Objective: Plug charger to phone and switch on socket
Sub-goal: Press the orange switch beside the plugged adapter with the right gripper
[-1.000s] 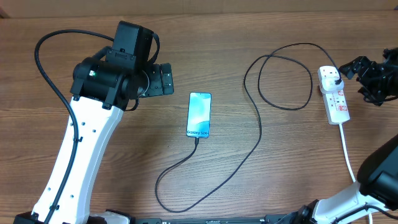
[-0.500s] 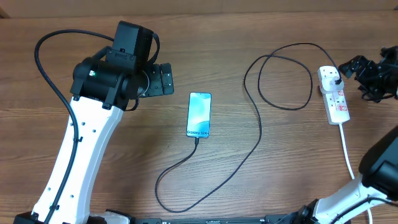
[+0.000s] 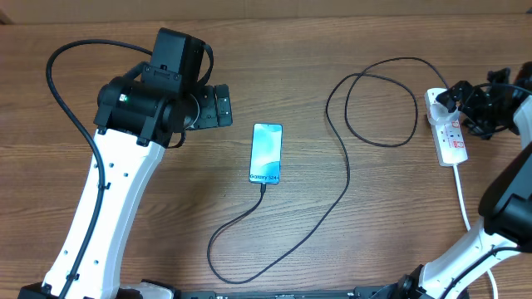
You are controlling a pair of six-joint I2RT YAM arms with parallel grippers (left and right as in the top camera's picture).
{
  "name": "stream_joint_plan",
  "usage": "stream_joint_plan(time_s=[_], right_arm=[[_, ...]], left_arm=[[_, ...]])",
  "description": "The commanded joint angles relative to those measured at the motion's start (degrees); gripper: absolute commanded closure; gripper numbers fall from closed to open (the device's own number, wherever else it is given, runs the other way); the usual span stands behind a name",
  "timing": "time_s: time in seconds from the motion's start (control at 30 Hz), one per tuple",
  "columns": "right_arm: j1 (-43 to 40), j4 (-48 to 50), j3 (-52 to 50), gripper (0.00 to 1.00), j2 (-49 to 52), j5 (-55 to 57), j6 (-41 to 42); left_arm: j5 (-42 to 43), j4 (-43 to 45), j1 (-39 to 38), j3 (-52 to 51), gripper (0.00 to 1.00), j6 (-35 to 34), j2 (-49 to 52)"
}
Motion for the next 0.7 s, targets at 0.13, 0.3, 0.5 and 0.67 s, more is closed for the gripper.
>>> stream_joint_plan(time_s=[0.13,0.3,0.5,0.67], right_arm=[[1.7,0.4,0.8,0.00,2.0,0.1,-0.3],[1.7,-0.1,0.8,0.00,2.0,2.6,-0.3],[1.8,-1.0,0.8,0.00,2.0,2.4,-0.3],[1.8,-0.7,0.8,0.00,2.0,2.3,-0.3]], left_arm=[[-0.8,-0.1,0.3,1.2,0.01,1.2,-0.2],[-0.8,-0.1,0.3,1.2,0.01,1.2,-0.2],[-0.8,-0.1,0.3,1.2,0.01,1.2,-0.2],[-0.8,-0.1,0.3,1.2,0.01,1.2,-0.2]])
